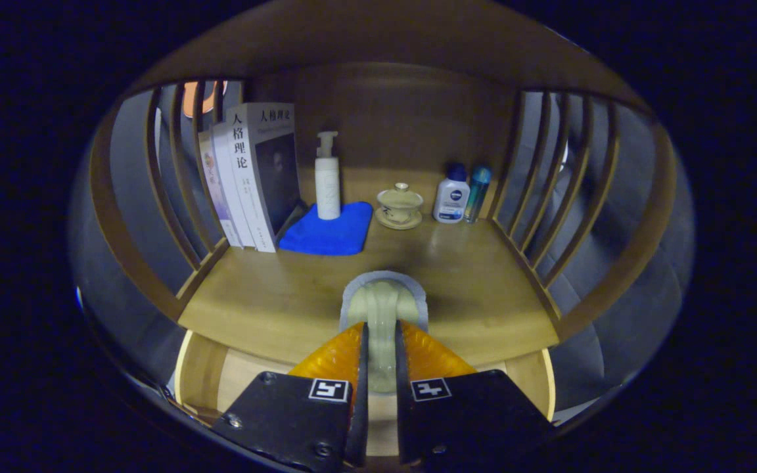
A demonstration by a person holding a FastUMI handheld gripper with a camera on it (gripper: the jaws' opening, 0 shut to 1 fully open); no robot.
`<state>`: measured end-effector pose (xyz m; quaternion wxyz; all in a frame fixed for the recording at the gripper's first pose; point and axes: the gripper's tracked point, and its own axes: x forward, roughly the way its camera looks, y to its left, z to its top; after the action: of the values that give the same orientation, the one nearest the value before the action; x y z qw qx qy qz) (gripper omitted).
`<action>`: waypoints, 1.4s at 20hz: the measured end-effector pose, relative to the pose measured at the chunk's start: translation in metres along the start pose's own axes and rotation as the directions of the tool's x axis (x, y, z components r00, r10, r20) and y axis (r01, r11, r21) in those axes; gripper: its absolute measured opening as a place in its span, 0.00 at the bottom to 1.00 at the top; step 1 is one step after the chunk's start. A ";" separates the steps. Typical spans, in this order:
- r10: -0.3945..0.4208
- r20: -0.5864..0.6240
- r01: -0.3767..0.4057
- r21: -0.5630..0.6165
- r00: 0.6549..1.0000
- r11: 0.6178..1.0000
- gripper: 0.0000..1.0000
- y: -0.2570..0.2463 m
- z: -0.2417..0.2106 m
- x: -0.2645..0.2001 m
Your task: Pull open the drawer, take out the items inside it, and place them on the countertop above the cabinet.
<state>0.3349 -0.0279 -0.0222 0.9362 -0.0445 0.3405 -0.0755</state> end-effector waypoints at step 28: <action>0.191 0.132 -0.192 -0.003 0.973 0.981 0.89 0.047 -0.035 -0.074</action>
<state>0.2612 0.0304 -0.0089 0.9597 -0.0121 0.2803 0.0164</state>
